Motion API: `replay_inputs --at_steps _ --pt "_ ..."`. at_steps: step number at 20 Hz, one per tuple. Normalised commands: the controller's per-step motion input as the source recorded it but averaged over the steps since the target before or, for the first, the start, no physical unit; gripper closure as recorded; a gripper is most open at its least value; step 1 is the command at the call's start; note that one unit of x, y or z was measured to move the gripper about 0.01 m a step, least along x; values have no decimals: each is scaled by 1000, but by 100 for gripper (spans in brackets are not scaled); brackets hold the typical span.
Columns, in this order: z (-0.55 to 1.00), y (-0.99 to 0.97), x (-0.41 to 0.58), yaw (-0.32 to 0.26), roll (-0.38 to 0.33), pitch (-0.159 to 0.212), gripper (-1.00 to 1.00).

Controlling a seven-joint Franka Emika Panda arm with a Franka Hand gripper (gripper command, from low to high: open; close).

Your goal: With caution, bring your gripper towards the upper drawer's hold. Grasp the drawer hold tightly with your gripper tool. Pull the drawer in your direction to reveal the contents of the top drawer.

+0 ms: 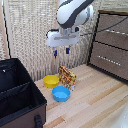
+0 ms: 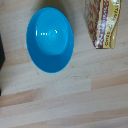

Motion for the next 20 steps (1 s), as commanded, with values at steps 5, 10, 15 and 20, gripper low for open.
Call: replay_inputs --at_steps 5,10,15,20 --pt "170 141 124 93 -311 0 -100" --pt "133 -54 67 134 -321 -23 -100" --pt "89 -110 2 130 -318 -22 -100" --pt "57 -122 0 117 -333 0 -100"
